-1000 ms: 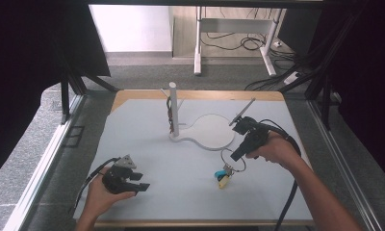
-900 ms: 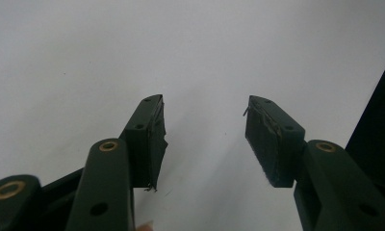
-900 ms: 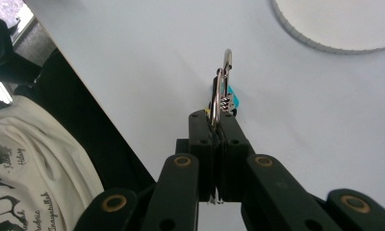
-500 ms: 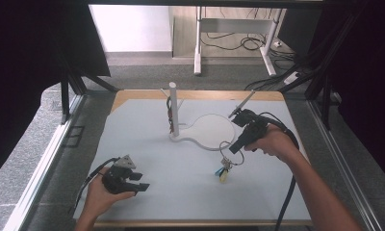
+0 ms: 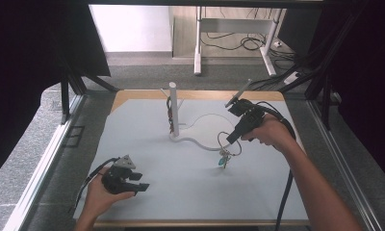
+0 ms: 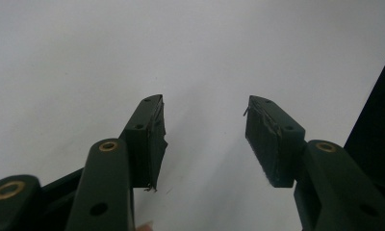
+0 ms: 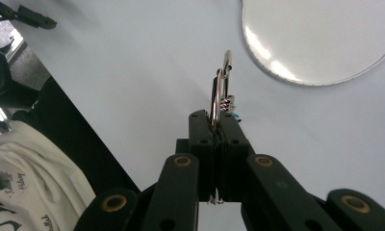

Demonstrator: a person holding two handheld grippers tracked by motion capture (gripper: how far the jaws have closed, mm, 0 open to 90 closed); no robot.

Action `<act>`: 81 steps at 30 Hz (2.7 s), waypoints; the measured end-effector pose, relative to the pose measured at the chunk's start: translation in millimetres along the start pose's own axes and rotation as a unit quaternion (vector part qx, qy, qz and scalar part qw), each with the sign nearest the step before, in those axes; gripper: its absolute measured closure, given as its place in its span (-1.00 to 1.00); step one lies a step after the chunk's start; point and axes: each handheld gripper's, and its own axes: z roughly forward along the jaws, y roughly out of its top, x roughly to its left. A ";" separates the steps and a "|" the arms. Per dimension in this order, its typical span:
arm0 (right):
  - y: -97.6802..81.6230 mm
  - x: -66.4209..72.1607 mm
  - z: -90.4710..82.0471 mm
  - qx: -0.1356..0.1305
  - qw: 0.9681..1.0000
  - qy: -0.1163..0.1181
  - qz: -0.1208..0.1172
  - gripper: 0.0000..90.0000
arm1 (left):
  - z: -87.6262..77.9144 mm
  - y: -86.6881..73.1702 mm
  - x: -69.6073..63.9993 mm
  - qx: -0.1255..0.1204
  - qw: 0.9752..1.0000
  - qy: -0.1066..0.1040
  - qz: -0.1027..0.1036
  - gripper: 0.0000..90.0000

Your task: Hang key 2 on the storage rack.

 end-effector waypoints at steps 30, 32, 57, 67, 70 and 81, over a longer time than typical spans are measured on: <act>44.2 -11.7 -6.9 -0.003 1.000 -0.011 0.020 0.93 | -1.5 -0.4 0.6 0.001 1.000 0.001 0.004 0.09; 45.1 -11.9 -6.9 -0.005 1.000 -0.012 0.019 0.93 | -1.6 -0.5 0.8 0.001 1.000 0.001 0.004 0.09; 77.0 -19.9 -1.7 -0.010 0.999 -0.020 0.035 0.93 | -4.4 -1.1 1.6 -0.004 1.000 0.001 0.003 0.09; 86.2 -22.2 -3.8 -0.012 0.999 -0.022 0.037 0.93 | -5.2 -1.6 1.8 -0.008 1.000 0.000 0.000 0.09; 91.2 -21.8 -4.3 -0.008 0.999 -0.029 0.034 0.93 | -4.7 -1.6 2.1 -0.006 1.000 0.000 0.000 0.09; 99.0 -21.5 -4.3 -0.011 0.999 -0.032 0.033 0.93 | -7.2 -2.1 2.5 -0.009 1.000 0.000 0.000 0.09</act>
